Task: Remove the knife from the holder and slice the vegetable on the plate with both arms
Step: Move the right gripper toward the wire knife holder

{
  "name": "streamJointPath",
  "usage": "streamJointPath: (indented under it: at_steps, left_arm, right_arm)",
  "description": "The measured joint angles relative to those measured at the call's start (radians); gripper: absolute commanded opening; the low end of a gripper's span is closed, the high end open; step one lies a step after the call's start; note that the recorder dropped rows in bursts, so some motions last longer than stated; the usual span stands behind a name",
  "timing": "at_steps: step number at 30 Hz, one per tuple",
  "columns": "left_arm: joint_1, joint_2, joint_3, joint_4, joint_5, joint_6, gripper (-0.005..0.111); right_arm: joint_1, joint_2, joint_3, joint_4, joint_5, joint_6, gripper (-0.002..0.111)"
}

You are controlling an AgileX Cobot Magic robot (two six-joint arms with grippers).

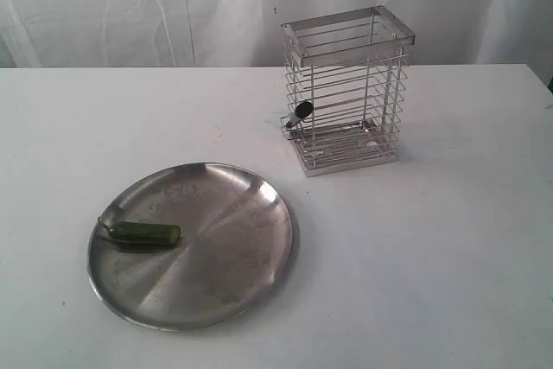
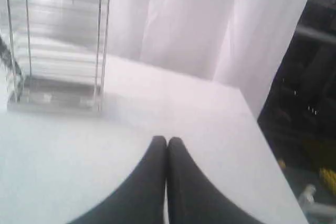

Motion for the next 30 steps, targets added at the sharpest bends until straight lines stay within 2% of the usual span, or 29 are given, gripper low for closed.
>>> streamJointPath:
  at_steps: [6,10,13,16,19,21,23,25,27,28,30]
  left_arm:
    - [0.0,0.0,0.0,0.0,0.0,0.0,0.002]
    - [0.0,0.0,0.0,0.0,0.0,0.0,0.002]
    - [0.0,0.0,0.0,0.0,0.0,0.0,0.002]
    - [0.0,0.0,0.0,0.0,0.0,0.0,0.002]
    - [0.0,0.0,0.0,0.0,0.0,0.0,0.002]
    - [0.0,0.0,0.0,0.0,0.0,0.0,0.002]
    - [0.0,0.0,0.0,0.0,0.0,0.0,0.002]
    - [0.0,0.0,0.0,0.0,0.0,0.0,0.002]
    - [0.0,0.0,0.0,0.0,0.0,0.0,0.002]
    - [0.0,0.0,0.0,0.0,0.0,0.0,0.002]
    - [0.0,0.0,0.0,0.0,0.0,0.0,0.002]
  right_arm:
    - [0.0,0.0,0.002,0.13,-0.38,0.227,0.0]
    - [0.0,-0.001,0.002,0.145,-0.561,0.269,0.0]
    - [0.0,-0.002,0.002,0.149,-0.673,0.327,0.0]
    - [0.0,-0.002,0.002,0.152,-0.784,0.471,0.0]
    - [0.0,-0.002,-0.008,0.088,-0.759,0.646,0.0]
    - [0.0,-0.002,-0.06,-0.11,-0.626,0.864,0.0]
    - [0.0,0.014,-0.138,-0.391,-0.504,1.152,0.0]
    - [0.0,0.078,-0.245,-0.767,-0.44,1.525,0.0]
    - [0.0,0.174,-0.341,-1.154,-0.452,1.866,0.0]
    - [0.0,0.24,-0.395,-1.305,-0.489,1.97,0.0]
    - [0.0,0.375,-0.486,-1.459,-0.611,2.071,0.0]
